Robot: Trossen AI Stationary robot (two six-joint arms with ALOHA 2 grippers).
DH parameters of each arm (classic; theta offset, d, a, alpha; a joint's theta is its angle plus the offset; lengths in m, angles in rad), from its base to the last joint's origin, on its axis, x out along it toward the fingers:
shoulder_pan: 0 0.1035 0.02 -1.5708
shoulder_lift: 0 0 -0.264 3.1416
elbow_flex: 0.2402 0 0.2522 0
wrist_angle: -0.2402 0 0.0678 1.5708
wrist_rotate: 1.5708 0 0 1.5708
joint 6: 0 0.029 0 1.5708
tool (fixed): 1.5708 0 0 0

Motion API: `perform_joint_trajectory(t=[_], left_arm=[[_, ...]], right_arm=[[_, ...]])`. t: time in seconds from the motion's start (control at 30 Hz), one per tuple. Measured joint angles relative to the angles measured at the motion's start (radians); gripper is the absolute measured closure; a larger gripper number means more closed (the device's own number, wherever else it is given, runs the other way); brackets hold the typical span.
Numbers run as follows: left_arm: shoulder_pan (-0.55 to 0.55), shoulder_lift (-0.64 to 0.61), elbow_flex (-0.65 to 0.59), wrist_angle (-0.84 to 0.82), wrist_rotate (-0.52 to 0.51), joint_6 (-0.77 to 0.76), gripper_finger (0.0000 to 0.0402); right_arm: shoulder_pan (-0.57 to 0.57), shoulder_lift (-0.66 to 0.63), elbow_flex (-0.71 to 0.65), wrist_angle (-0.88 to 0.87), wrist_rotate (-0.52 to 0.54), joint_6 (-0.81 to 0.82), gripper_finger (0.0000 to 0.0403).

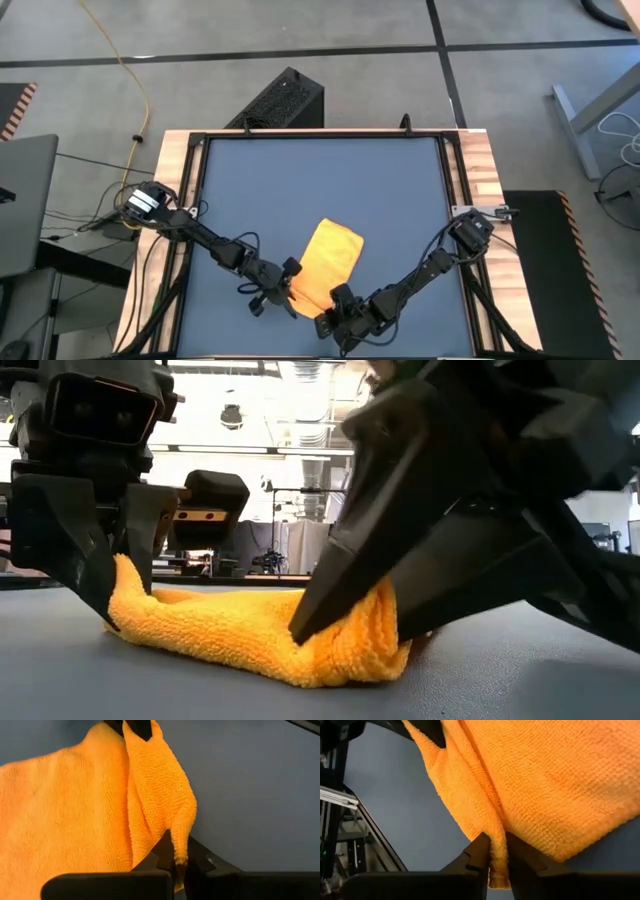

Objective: Roll towel into tight, uniform cylinder
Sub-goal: Roll the orange microfiber cloth

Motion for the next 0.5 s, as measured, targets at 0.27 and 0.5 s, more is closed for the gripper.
perform_joint_trajectory(t=[0.27,0.5], left_arm=[[0.0,0.0,0.0,-0.011,0.009,-0.063,0.0401],[0.022,0.0,0.0,-0.016,0.055,-0.098,0.0401]], right_arm=[[-0.004,-0.051,-0.004,-0.072,-0.011,-0.071,0.027],[0.013,-0.109,-0.005,-0.188,-0.017,-0.07,0.0239]])
